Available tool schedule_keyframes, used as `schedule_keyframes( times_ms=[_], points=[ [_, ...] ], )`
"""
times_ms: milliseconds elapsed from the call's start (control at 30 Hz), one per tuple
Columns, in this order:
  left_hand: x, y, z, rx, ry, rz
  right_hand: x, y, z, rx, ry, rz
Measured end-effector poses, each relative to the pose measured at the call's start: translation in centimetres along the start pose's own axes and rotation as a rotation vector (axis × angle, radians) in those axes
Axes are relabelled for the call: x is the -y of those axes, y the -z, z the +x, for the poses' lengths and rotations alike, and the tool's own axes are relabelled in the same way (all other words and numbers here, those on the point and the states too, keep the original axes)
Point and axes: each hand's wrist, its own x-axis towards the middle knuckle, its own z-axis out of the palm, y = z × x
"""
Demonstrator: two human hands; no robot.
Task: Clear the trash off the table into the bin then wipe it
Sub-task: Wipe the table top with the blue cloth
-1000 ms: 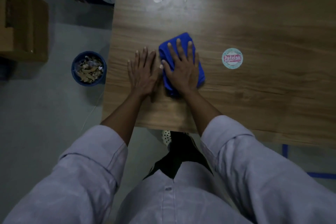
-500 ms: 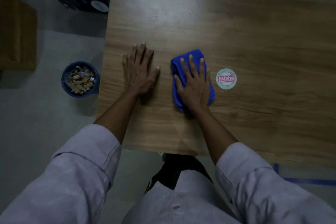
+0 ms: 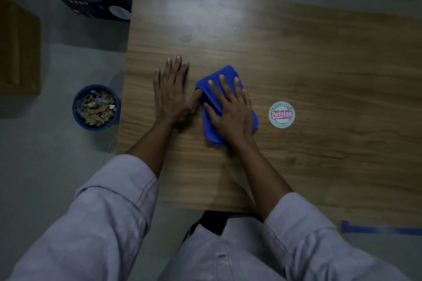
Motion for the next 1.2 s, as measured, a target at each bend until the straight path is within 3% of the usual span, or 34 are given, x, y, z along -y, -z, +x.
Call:
schedule_keyframes(
  times_ms=[233, 500, 667, 833, 1000, 1200],
  points=[
    [-0.4, 0.3, 0.2, -0.019, 0.02, -0.033, -0.7, -0.8, 7.2, -0.101, -0.168, 0.089],
    [-0.1, -0.1, 0.3, -0.059, 0.045, -0.054, 3.5, -2.2, 3.2, -0.056, 0.018, 0.343],
    [-0.7, -0.3, 0.3, -0.014, 0.028, 0.075, 0.2, -0.8, 2.7, -0.059, 0.009, 0.262],
    [-0.9, -0.5, 0.6, -0.083, 0.04, 0.038, 1.1, -1.5, 9.0, -0.128, -0.096, 0.23],
    [-0.8, 0.0, 1.6, -0.19, 0.118, -0.017, 4.5, -2.2, 10.4, -0.036, 0.025, 0.288],
    [-0.9, 1.6, 5.8, -0.163, 0.084, 0.071, -0.5, -0.5, 7.2, -0.012, 0.082, 0.232]
  ],
)
